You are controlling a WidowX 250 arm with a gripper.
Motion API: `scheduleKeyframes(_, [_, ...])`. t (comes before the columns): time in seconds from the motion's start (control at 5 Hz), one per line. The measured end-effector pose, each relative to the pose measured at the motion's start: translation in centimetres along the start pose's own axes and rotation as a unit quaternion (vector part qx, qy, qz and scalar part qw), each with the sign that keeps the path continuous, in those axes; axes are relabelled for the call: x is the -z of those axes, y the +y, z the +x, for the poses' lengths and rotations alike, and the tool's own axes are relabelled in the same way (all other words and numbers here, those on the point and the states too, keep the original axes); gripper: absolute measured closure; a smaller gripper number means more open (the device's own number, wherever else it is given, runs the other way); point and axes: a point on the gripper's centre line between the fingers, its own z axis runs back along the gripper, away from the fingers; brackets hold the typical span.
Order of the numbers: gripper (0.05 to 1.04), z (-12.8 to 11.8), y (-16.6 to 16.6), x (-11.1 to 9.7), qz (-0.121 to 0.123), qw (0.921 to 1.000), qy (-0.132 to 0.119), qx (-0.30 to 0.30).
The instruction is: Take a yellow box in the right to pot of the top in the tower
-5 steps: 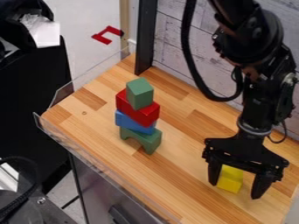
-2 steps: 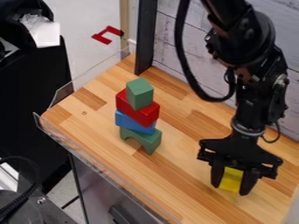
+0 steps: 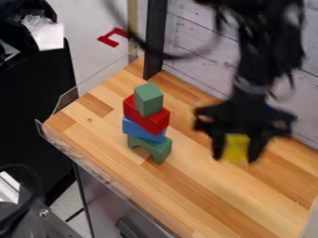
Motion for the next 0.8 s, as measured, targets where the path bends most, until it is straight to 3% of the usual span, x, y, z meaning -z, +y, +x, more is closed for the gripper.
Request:
scheduleKeyframes(0.2, [0.549,1.3,1.6,-3.8,-0.032,0.9961,-0.04,-0.072])
scheduleKeyframes(0.4, [0.549,2.7,2.9,-4.1,-0.041,0.992,-0.037,-0.113])
scheduleKeyframes(0.8, [0.549,4.9,5.1,-4.8,-0.038,0.9868,-0.04,-0.152])
